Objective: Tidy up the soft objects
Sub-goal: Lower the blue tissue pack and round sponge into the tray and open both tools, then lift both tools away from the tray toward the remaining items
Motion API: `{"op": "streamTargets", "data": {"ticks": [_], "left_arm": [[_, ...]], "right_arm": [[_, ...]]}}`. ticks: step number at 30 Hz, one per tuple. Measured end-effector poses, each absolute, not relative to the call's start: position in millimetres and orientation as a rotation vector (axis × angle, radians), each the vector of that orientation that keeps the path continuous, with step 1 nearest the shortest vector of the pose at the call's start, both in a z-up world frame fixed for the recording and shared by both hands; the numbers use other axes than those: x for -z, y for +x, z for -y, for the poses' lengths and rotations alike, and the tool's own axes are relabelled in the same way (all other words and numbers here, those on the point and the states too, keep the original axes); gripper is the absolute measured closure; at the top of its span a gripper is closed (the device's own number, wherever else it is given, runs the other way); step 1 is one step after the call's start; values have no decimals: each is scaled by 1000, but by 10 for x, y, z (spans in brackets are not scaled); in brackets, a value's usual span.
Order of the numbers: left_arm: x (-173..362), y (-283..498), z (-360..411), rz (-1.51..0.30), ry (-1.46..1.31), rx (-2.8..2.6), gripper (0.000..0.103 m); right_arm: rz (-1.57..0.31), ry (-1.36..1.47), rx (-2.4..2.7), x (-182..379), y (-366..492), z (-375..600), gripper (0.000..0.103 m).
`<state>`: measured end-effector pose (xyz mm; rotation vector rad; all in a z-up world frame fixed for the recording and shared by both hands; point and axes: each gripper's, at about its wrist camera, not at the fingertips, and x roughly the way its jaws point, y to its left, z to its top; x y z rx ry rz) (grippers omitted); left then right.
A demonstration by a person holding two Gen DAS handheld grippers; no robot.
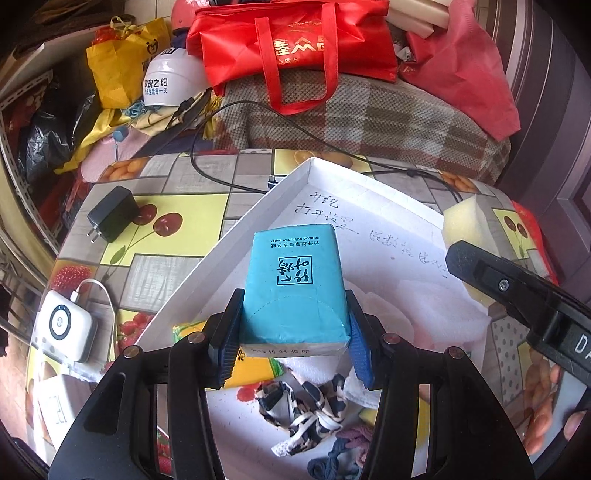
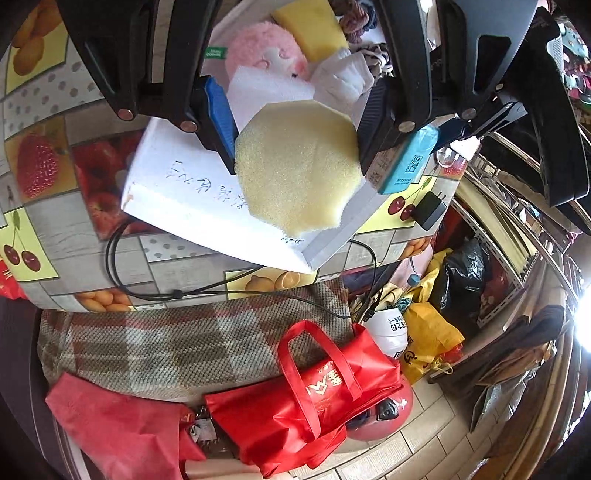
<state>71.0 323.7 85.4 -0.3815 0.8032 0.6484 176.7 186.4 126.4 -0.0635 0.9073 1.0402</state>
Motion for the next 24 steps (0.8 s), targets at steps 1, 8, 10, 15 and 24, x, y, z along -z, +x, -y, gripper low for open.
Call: {"op": "streamTargets", "data": {"ticks": [1, 8, 10, 15, 24], "left_arm": [[-852, 709, -3251, -796, -391, -652, 50], [-863, 694, -3237, -797, -360, -718, 0], [-876, 669, -3228, -794, -364, -719, 0], [-978, 637, -3161, -779, -356, -715, 0], [-1269, 548, -2971, -737, -333, -709, 0]], "right_arm": [[-901, -61, -1035, -1263, 1766, -1861, 40], [-902, -23, -1019, -1245, 1761, -1825, 0], [-908, -9, -1009, -1244, 1749, -1791, 0], [-899, -17, -1006, -1304, 1663, -1731, 0], [-874, 6, -1005, -1514, 1562, -1586, 0]]}}
